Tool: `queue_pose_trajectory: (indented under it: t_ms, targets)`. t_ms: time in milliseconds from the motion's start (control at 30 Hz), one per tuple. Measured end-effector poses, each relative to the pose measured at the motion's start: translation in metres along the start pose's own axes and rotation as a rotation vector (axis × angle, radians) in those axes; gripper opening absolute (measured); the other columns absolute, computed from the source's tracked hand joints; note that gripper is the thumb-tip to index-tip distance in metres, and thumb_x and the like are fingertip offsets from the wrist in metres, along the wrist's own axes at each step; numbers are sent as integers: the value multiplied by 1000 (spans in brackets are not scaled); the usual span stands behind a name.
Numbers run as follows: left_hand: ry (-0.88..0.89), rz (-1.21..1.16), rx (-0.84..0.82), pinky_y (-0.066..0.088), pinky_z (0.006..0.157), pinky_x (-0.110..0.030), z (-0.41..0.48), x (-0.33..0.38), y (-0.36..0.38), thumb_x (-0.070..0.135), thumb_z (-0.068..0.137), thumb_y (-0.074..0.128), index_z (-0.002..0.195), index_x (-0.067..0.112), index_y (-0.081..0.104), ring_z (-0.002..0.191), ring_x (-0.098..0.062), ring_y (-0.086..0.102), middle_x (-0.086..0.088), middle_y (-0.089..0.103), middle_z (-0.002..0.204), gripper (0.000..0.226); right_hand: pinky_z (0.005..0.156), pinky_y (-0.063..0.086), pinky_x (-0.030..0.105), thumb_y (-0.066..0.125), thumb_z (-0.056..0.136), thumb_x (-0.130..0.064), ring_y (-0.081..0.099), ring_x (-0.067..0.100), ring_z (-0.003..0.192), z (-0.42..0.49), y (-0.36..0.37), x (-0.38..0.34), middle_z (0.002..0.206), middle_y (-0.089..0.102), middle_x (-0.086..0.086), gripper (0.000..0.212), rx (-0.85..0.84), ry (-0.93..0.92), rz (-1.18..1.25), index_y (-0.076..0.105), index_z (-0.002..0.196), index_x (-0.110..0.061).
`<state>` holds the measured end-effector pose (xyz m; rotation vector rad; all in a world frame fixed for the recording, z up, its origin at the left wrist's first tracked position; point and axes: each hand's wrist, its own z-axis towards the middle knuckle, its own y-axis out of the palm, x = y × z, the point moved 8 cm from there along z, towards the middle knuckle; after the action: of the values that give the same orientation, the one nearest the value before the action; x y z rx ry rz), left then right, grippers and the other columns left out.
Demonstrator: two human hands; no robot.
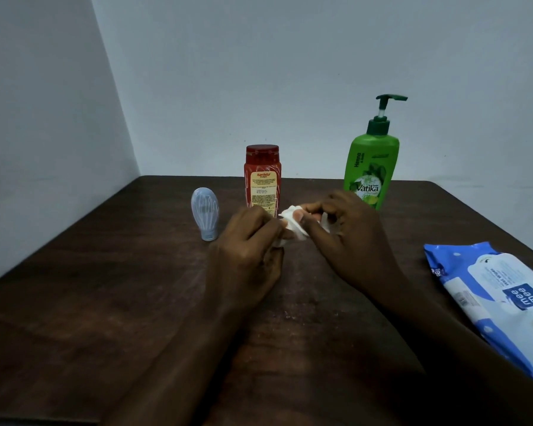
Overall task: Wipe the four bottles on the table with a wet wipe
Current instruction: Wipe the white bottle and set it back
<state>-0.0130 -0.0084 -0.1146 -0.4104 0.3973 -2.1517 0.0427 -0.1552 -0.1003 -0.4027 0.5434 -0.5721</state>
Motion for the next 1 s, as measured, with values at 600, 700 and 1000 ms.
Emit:
queue_pose_trajectory:
  t_ms: [600, 700, 1000]
  targets:
    - [114, 16, 14, 51, 67, -33, 2, 13, -2, -7, 75, 78, 92, -1, 70, 86, -20, 55, -12, 62, 88, 20, 65, 32, 19, 61, 94, -33, 45, 8, 74, 1, 3, -20, 78, 49, -10, 23, -19, -66, -30, 72, 89, -14]
    - [125, 15, 33, 50, 66, -31, 2, 16, -4, -6, 78, 75, 90, -1, 69, 84, -19, 54, -12, 61, 87, 14, 66, 30, 21, 59, 95, -36, 43, 7, 75, 1, 1, -22, 78, 45, -13, 25, -24, -111, -17, 72, 89, -15]
    - [89, -6, 45, 51, 71, -29, 1, 9, -3, -9, 69, 82, 88, 0, 68, 90, -19, 55, -11, 60, 94, 26, 67, 43, 30, 66, 94, -34, 58, 11, 76, 7, -15, 33, 82, 67, -6, 22, -15, 166, 20, 78, 93, -16]
